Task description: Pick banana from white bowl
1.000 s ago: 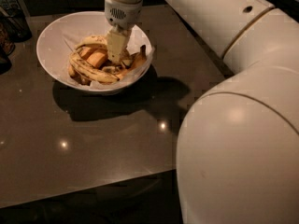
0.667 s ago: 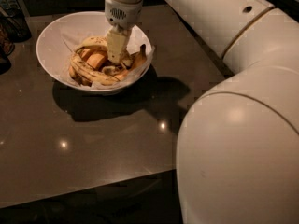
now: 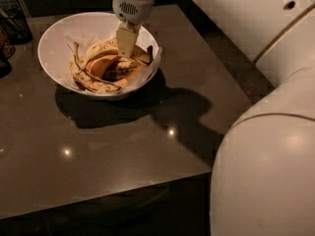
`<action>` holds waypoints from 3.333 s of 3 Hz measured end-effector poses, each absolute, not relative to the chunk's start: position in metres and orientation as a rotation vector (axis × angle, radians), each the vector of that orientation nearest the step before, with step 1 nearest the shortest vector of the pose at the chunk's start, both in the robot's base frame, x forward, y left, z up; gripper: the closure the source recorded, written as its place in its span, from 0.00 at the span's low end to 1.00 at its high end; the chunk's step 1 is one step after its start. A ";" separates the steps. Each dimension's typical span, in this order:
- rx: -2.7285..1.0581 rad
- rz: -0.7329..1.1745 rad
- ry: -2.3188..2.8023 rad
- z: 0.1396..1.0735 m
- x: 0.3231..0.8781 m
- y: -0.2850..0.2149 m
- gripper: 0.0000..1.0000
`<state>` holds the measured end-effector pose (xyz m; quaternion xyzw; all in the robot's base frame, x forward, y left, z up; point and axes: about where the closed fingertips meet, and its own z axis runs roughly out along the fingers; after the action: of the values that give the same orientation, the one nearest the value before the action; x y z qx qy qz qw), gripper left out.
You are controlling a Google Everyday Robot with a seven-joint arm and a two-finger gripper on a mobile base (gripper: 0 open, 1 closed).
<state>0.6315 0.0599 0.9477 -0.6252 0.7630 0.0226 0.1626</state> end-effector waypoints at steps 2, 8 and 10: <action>-1.793 0.057 2.146 0.952 0.630 0.064 1.00; -1.424 0.289 2.104 1.000 0.498 -0.042 1.00; -1.282 0.280 2.181 0.985 0.459 -0.081 1.00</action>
Offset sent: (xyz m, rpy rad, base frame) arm -0.0070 0.0035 0.0117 0.0024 -0.0327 0.0366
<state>0.4594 -0.0806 0.9854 -0.4816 0.8190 0.1052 0.2938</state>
